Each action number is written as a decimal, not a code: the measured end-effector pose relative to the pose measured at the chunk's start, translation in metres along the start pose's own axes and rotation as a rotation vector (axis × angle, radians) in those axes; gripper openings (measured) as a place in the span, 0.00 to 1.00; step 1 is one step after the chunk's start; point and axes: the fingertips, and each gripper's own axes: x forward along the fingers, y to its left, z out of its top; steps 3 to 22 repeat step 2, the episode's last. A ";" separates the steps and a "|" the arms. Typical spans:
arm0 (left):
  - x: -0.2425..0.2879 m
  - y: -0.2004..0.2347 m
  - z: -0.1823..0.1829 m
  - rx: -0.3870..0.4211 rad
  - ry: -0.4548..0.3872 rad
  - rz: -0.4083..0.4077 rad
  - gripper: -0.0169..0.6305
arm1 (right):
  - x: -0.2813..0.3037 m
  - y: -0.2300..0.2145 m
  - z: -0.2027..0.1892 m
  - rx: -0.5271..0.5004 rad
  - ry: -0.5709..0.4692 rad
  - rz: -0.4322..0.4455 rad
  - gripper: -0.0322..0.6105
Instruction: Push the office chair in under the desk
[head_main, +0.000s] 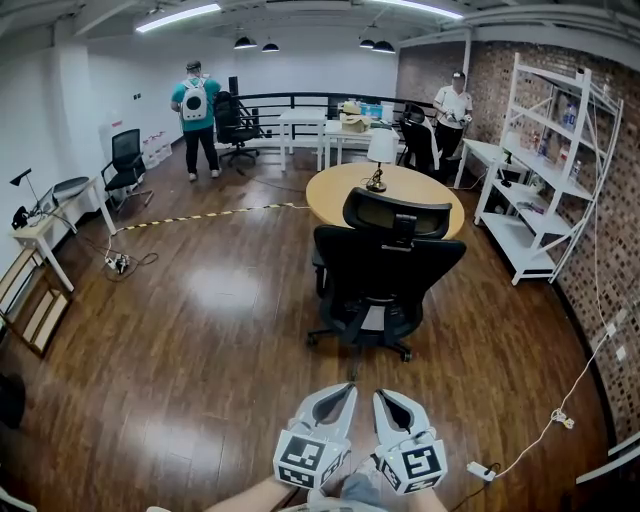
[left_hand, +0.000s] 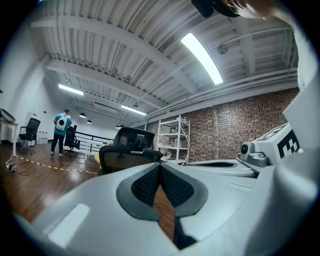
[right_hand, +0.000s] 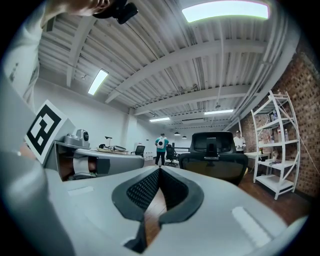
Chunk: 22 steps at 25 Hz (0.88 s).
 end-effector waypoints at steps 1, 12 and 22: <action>-0.001 0.001 -0.001 0.001 0.000 0.004 0.05 | 0.000 0.000 -0.001 0.002 0.002 0.000 0.06; -0.001 0.002 -0.001 0.003 0.000 0.008 0.05 | -0.001 0.000 -0.002 0.003 0.003 0.000 0.06; -0.001 0.002 -0.001 0.003 0.000 0.008 0.05 | -0.001 0.000 -0.002 0.003 0.003 0.000 0.06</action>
